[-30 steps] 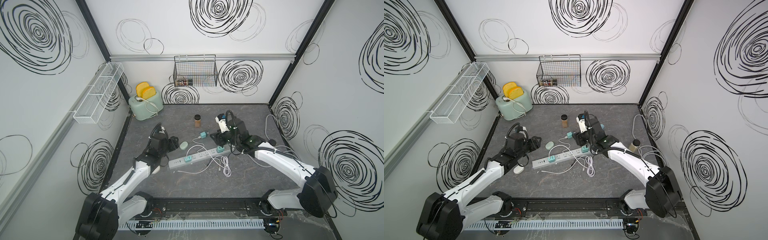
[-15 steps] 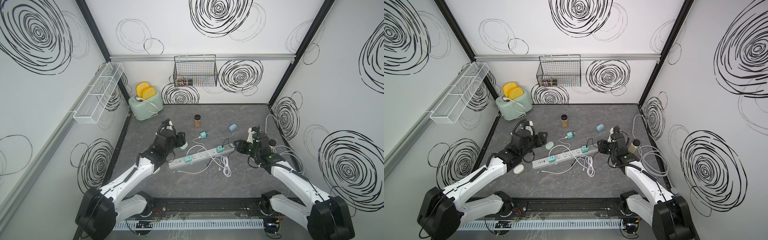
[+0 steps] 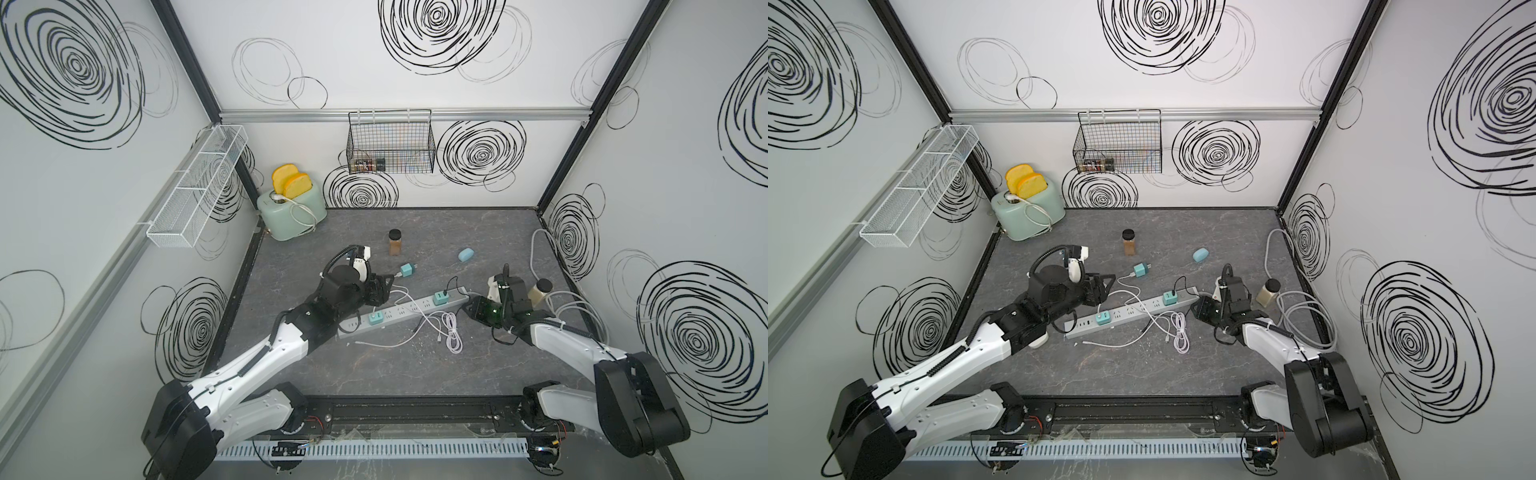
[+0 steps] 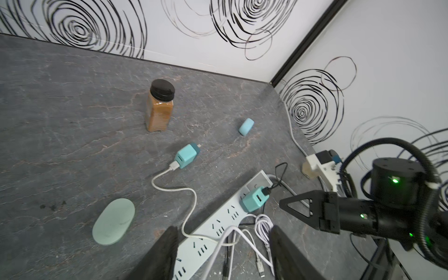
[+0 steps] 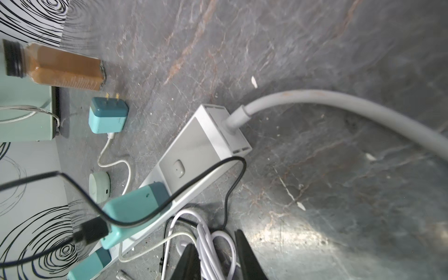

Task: Charge the bluetooth headset
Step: Pick up the charging cable from the center of the board.

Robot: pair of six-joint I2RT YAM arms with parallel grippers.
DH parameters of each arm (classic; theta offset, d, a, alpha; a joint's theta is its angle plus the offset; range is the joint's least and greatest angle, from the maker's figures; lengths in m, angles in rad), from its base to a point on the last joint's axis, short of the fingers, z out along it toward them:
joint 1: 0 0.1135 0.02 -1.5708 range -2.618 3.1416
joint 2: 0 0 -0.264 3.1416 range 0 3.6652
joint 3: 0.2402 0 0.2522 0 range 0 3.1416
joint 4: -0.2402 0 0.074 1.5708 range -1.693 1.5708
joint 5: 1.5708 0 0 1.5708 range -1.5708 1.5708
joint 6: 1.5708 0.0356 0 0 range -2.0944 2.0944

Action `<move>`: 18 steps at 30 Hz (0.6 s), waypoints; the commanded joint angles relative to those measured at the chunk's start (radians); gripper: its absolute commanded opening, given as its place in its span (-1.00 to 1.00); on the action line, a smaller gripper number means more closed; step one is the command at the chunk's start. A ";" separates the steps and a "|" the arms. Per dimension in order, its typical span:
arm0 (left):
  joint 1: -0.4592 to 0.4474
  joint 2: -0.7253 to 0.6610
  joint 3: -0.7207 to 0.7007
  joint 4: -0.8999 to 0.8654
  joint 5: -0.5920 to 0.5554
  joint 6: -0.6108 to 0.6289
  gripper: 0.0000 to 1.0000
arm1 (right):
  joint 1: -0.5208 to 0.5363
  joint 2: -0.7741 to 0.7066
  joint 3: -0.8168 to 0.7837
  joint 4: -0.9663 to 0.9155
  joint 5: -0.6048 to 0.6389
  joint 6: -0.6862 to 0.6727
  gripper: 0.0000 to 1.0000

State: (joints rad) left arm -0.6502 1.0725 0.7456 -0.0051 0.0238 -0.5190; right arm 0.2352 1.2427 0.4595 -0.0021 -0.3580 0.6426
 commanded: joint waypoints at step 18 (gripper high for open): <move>-0.074 0.046 -0.012 0.064 0.165 -0.004 0.24 | -0.013 0.192 -0.021 0.251 -0.045 0.109 -0.42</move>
State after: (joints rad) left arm -0.7155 1.1110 0.7441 0.0017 0.1726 -0.5194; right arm 0.2287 1.4086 0.4519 0.1814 -0.4110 0.7074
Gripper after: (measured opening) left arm 0.621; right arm 0.294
